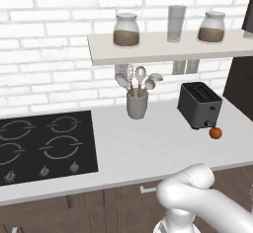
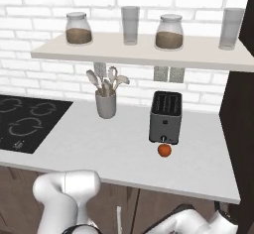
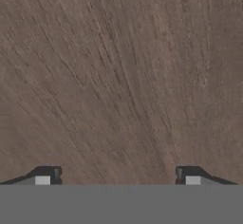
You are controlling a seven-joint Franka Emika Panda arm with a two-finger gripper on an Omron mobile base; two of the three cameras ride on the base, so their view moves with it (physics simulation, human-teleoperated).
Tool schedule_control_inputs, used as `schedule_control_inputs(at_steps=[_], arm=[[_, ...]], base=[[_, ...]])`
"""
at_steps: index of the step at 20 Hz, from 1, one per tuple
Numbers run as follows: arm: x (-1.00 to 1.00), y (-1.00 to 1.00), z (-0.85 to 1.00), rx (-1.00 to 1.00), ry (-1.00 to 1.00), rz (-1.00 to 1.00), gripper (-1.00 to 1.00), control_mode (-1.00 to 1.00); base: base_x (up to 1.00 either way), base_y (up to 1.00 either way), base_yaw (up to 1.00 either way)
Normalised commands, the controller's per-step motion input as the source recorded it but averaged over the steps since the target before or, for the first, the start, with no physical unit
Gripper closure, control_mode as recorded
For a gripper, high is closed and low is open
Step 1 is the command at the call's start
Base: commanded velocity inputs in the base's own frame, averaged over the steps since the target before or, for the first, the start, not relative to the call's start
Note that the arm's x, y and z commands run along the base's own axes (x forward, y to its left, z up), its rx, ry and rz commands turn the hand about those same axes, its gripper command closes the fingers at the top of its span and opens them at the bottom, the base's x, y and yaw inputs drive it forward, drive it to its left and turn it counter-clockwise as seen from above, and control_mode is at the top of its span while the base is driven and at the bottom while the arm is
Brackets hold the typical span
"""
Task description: Pick the whisk from the drawer and place it on the counter.
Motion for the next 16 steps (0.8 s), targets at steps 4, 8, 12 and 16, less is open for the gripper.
schedule_control_inputs(at_steps=[4,8,12,16], arm=[[0.13,0.54,0.57,0.14,-0.23,-0.09,-1.0,-1.0],[0.58,0.3,0.0,0.03,-0.17,-0.13,-1.0,-1.0],[0.64,0.43,-0.03,-0.02,-0.02,-0.14,-1.0,-1.0],[0.7,0.28,-0.09,-0.02,0.14,-0.14,-1.0,-1.0]], base=[[0.0,0.0,0.0],[0.0,0.0,0.0],[0.0,0.0,0.0],[0.0,0.0,0.0]])
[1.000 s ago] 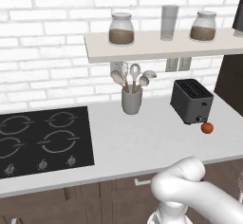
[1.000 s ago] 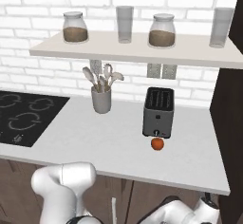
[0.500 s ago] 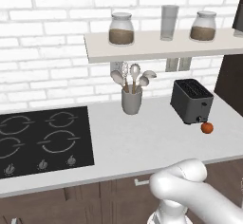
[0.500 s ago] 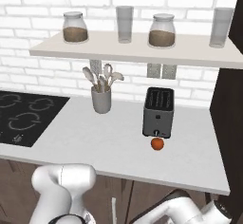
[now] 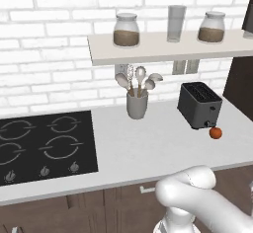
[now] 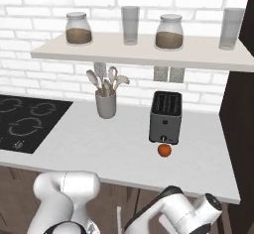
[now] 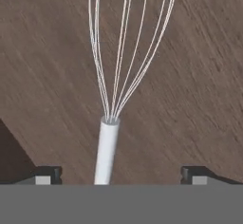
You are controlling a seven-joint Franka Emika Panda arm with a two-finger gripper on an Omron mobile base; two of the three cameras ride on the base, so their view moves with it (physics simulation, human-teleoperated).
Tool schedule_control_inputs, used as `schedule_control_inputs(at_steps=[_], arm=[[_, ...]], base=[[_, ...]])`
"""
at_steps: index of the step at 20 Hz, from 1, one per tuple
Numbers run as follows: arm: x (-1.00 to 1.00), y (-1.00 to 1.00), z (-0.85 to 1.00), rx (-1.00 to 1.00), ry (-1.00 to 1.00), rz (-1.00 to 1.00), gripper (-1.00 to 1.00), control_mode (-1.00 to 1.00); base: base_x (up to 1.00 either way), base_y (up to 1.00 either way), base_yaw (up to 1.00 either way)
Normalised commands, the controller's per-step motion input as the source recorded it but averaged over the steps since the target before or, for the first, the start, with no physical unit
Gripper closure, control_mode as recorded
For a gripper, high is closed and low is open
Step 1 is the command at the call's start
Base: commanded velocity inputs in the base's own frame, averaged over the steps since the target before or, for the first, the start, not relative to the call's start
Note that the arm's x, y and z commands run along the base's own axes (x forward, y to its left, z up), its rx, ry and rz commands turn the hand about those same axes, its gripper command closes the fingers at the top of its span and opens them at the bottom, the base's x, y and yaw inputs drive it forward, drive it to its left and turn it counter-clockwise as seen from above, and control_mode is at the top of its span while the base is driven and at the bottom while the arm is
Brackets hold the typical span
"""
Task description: Pick the whisk from the drawer and place it on the counter.
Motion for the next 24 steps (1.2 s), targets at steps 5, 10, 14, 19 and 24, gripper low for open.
schedule_control_inputs(at_steps=[5,10,14,19,24], arm=[[0.38,-0.04,-0.53,0.0,0.13,-0.07,-1.0,-1.0],[0.11,-0.36,-0.58,0.02,0.08,-0.03,-1.0,-1.0],[0.07,-0.16,-0.47,0.01,0.01,-0.01,-1.0,-1.0],[-0.05,0.06,-0.76,0.0,0.0,0.0,1.0,-1.0],[-0.35,0.0,-0.72,0.0,0.0,0.0,1.0,-1.0]], base=[[0.0,0.0,0.0],[0.0,0.0,0.0],[0.0,0.0,0.0],[0.0,0.0,0.0],[0.0,0.0,0.0]])
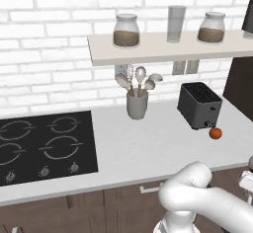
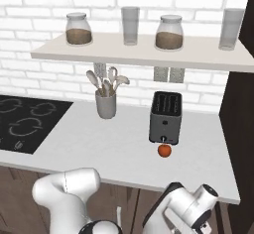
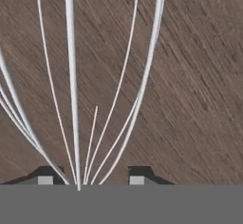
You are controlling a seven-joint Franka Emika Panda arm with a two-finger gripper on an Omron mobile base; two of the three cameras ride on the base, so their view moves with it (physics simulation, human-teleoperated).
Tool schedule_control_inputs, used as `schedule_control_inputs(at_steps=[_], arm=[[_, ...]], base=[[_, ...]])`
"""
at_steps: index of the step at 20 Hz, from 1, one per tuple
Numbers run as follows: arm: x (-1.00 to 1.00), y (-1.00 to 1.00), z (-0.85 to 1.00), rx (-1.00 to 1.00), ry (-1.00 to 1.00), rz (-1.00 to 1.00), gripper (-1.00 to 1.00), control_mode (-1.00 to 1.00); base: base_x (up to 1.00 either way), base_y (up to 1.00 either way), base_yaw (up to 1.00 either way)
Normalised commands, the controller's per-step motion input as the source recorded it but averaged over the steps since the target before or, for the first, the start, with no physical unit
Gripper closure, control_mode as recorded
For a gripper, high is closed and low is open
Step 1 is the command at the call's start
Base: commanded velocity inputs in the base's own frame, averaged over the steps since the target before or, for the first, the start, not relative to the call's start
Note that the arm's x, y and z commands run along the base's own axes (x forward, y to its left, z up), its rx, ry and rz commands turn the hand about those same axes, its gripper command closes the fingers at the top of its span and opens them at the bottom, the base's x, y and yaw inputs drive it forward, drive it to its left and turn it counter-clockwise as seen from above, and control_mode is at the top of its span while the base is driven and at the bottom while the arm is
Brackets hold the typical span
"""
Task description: Pick the whisk from the drawer and place it on the counter.
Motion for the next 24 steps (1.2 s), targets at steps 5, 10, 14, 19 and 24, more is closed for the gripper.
schedule_control_inputs(at_steps=[5,10,14,19,24], arm=[[-0.72,-0.03,-0.42,0.0,0.0,0.0,1.0,-1.0],[-0.95,-0.08,0.14,0.01,-0.06,-0.02,1.0,-1.0],[-0.7,0.01,0.93,-0.04,-0.19,-0.02,1.0,-1.0],[-0.74,0.09,1.0,-0.07,-0.19,0.0,1.0,-1.0],[-0.66,0.45,1.0,-0.11,-0.28,0.0,1.0,-1.0]], base=[[0.0,0.0,0.0],[0.0,0.0,0.0],[0.0,0.0,0.0],[0.0,0.0,0.0],[0.0,0.0,0.0]])
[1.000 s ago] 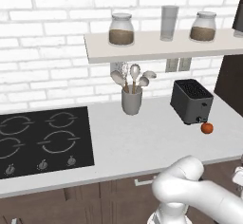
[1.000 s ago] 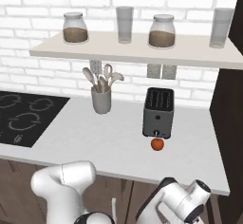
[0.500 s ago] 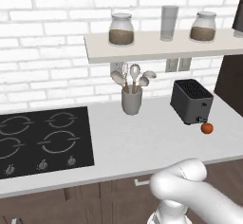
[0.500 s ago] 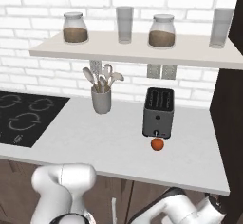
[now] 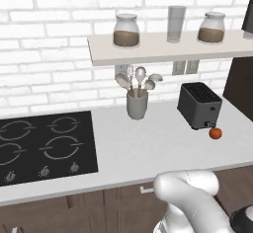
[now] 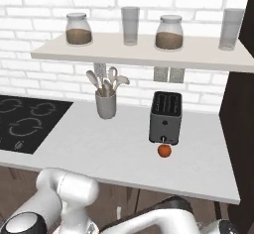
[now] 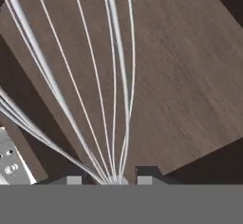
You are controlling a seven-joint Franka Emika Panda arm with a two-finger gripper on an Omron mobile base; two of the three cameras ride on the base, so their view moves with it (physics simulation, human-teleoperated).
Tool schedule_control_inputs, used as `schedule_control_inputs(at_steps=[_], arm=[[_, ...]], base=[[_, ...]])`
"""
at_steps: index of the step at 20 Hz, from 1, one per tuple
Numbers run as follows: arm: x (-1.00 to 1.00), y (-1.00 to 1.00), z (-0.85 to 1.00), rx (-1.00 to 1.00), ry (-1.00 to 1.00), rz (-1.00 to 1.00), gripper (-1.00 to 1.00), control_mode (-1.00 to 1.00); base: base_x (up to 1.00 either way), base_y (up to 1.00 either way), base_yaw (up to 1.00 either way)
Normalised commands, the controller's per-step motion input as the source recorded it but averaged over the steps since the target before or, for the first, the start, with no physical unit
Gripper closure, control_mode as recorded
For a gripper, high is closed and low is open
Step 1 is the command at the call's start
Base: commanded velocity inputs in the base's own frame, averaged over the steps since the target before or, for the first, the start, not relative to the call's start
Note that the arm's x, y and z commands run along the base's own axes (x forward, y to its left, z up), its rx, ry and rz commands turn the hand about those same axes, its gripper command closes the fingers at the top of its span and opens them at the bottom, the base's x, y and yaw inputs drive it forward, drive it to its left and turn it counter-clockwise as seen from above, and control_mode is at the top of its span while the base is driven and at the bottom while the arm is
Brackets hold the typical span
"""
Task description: Pick the whisk from the drawer and place it on the counter.
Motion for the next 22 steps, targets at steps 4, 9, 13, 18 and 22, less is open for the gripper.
schedule_control_inputs(at_steps=[4,9,13,18,22], arm=[[0.21,0.99,0.88,-0.03,-0.35,0.14,1.0,-1.0],[0.83,0.9,1.0,0.0,-0.29,0.22,1.0,-1.0],[0.84,0.79,1.0,-0.04,-0.06,0.1,1.0,-1.0],[0.93,0.17,0.72,-0.02,0.0,0.01,1.0,-1.0],[0.81,-0.05,0.1,0.0,0.0,0.0,1.0,-1.0]], base=[[0.0,0.0,0.0],[0.0,0.0,0.0],[0.0,0.0,0.0],[0.0,0.0,0.0],[0.0,0.0,0.0]])
